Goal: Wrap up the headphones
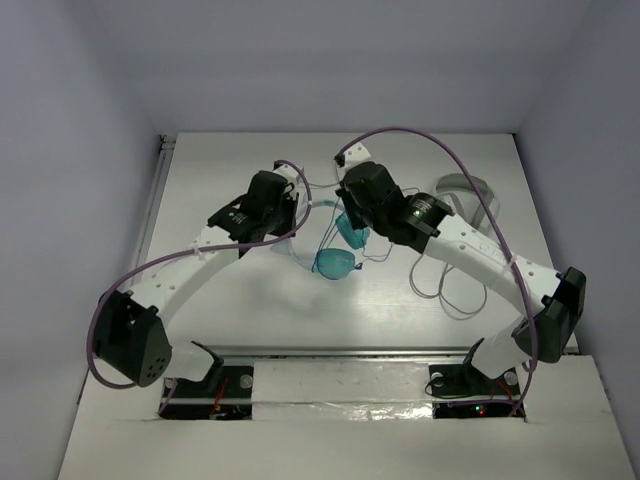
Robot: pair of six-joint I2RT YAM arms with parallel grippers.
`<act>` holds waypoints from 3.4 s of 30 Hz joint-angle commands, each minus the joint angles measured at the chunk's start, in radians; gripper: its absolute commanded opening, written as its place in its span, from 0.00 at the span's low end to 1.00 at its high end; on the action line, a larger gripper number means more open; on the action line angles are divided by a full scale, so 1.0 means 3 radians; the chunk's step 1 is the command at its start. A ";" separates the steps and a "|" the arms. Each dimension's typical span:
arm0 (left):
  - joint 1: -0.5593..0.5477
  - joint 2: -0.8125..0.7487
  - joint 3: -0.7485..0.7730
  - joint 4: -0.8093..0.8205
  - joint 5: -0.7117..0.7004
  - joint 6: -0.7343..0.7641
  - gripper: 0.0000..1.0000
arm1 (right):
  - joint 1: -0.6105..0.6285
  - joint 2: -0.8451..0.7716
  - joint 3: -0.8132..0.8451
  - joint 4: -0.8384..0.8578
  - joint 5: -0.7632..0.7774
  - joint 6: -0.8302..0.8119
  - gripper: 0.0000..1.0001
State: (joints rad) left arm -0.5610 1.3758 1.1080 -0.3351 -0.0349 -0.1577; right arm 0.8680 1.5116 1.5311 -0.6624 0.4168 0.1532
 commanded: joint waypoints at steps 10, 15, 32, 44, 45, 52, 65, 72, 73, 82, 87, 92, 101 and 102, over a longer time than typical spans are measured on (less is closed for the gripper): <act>0.0039 -0.0403 0.0091 0.0176 0.0678 0.0132 0.00 | -0.0245 -0.0109 -0.0317 0.0628 0.0722 0.0011 0.07; 0.0070 -0.0475 0.0034 0.0227 0.0817 0.0127 0.00 | -0.0413 -0.0140 -0.0399 0.0689 0.0509 0.0067 0.17; 0.0576 -0.0797 0.0244 0.0662 0.1905 -0.0348 0.00 | -0.0966 -0.0728 -0.1861 0.2748 -0.2012 0.0680 0.15; 0.0791 -0.0812 0.0755 0.0933 0.2141 -0.0916 0.00 | -0.0966 -0.0013 -0.2261 0.4120 -0.2289 0.0926 0.23; 0.0791 -0.0812 0.0791 0.0893 0.2121 -0.0936 0.00 | -0.0966 0.0038 -0.2261 0.4166 -0.2279 0.0936 0.24; 0.0863 -0.0772 0.1138 0.0826 0.2009 -0.1059 0.00 | -0.0966 0.0351 -0.2327 0.4412 -0.2284 0.0972 0.23; 0.0924 -0.0659 0.1298 0.0994 0.1625 -0.1381 0.00 | -0.0966 0.0433 -0.2802 0.4750 -0.2427 0.1279 0.25; 0.0955 -0.0685 0.1118 0.1270 0.1579 -0.1581 0.00 | -0.0966 0.0448 -0.2920 0.4734 -0.2432 0.1315 0.18; 0.0955 -0.0685 0.1123 0.1276 0.1538 -0.1591 0.00 | -0.0966 0.0453 -0.2925 0.4739 -0.2422 0.1350 0.15; 0.0990 -0.0761 0.0715 0.1567 0.0813 -0.1857 0.00 | -0.0394 0.0269 -0.2808 0.4070 -0.2015 0.1346 0.00; 0.1031 -0.0853 0.0301 0.1705 0.0158 -0.2000 0.00 | 0.0061 0.0090 -0.2762 0.3513 -0.1768 0.1361 0.00; 0.1031 -0.0762 -0.0001 0.1899 -0.0241 -0.2174 0.00 | 0.0394 0.0039 -0.2553 0.2987 -0.1533 0.1402 0.00; 0.0888 -0.0460 -0.0344 0.1711 -0.1238 -0.1658 0.00 | 0.1053 -0.0211 -0.1894 0.1725 -0.1021 0.1239 0.00; 0.0837 -0.0419 -0.0359 0.1670 -0.1310 -0.1561 0.00 | 0.1089 -0.0278 -0.1827 0.1606 -0.1011 0.1233 0.00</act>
State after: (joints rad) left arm -0.2863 1.2350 1.0122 0.0925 -0.2893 -0.6827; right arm 1.1538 1.5009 0.8902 -0.0177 0.0418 0.5537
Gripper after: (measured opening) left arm 0.102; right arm 0.012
